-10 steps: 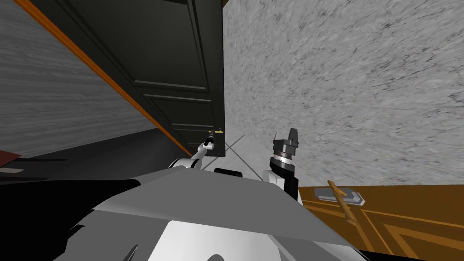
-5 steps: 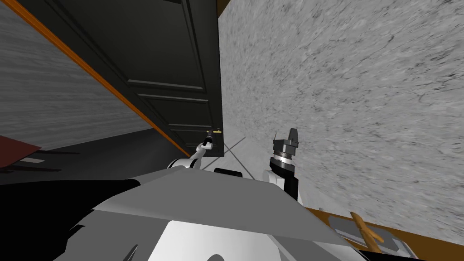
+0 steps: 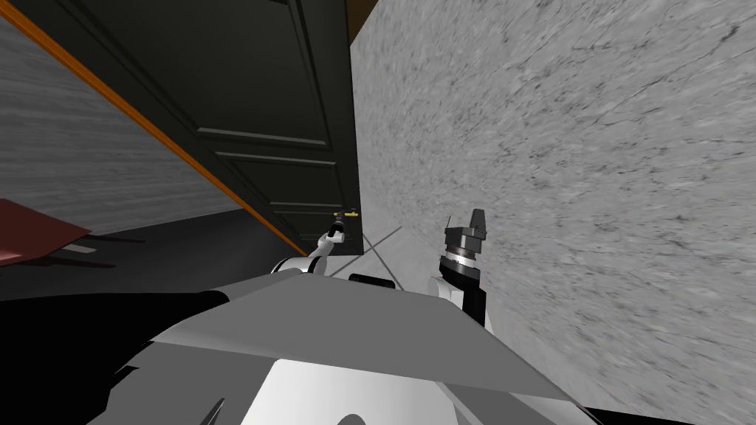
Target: Push the door open
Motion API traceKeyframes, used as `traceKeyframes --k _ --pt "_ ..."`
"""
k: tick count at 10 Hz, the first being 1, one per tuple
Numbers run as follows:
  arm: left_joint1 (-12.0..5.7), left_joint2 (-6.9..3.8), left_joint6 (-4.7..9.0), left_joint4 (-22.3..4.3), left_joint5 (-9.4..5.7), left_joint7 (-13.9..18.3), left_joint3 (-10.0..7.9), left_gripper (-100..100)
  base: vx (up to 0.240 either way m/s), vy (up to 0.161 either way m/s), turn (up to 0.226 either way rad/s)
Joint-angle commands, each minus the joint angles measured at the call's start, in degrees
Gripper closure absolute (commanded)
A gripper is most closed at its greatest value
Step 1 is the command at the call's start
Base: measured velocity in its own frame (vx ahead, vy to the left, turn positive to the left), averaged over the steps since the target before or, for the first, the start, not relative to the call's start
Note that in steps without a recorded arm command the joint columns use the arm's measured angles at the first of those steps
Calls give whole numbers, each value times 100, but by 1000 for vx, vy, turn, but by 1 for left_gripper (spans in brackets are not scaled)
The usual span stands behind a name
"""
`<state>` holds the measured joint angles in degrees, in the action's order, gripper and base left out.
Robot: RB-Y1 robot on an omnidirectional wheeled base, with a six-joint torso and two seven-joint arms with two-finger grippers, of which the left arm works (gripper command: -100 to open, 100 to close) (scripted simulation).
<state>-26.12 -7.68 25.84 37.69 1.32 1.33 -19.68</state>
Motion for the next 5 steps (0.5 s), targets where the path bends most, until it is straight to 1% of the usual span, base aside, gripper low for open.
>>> traceKeyframes --k 1,3,5 --pt "-7 -6 -15 37 9 -4 -55 100 156 -107 97" --pt "-7 -18 -12 29 16 -12 -120 100 157 -101 80" --pt "-6 -29 -9 21 22 -20 -185 100 139 -84 70"
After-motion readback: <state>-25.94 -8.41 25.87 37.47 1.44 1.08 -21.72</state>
